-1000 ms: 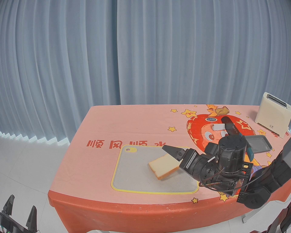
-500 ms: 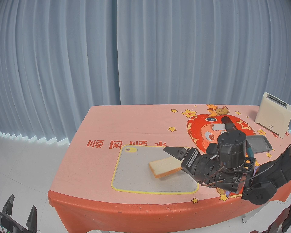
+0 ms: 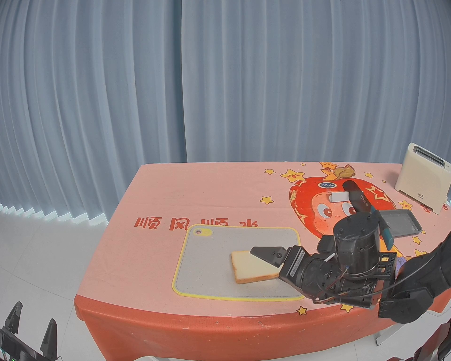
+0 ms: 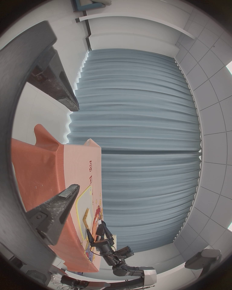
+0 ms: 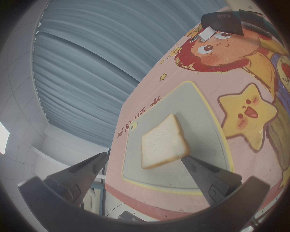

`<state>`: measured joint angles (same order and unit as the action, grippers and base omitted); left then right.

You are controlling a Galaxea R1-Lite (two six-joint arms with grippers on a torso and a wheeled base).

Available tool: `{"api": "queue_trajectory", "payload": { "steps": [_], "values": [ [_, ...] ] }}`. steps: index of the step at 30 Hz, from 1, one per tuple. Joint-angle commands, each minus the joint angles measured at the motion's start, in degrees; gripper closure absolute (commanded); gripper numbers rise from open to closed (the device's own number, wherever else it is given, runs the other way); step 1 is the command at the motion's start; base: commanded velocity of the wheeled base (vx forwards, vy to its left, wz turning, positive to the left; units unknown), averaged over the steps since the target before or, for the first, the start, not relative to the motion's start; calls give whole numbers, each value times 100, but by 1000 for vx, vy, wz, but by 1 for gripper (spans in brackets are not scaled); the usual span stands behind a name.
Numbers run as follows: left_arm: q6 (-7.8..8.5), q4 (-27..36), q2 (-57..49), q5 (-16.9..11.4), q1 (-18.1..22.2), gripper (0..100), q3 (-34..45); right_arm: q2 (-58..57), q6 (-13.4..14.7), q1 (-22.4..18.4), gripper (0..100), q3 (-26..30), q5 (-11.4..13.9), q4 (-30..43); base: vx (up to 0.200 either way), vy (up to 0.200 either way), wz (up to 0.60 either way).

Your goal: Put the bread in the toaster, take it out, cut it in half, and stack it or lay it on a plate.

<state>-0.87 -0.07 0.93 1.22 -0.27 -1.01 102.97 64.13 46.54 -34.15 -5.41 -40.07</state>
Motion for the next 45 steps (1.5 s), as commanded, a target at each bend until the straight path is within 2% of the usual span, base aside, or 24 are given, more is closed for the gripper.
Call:
{"api": "queue_trajectory", "payload": {
  "steps": [1, 9, 14, 38, 45],
  "values": [
    [-1, -1, -31, 1, 0, 0, 101, -137, 3, 101, 0, 92, 23, 17, 0, 0, 0],
    [-1, -1, -31, 1, 0, 0, 101, -251, -33, 109, 0, 127, 23, 43, 0, 0, 0],
    [-1, -1, -31, 1, 0, 0, 101, -287, -33, 118, 0, 31, 23, 474, 0, 0, 0],
    [-1, -1, -31, 1, 0, 0, 101, 12, 20, 4, 0, -101, 14, 421, 0, 0, 0],
    [-1, -1, -31, 1, 0, 0, 101, 188, 38, -102, 0, -127, -21, 105, 0, 0, 0]
  ]
}}
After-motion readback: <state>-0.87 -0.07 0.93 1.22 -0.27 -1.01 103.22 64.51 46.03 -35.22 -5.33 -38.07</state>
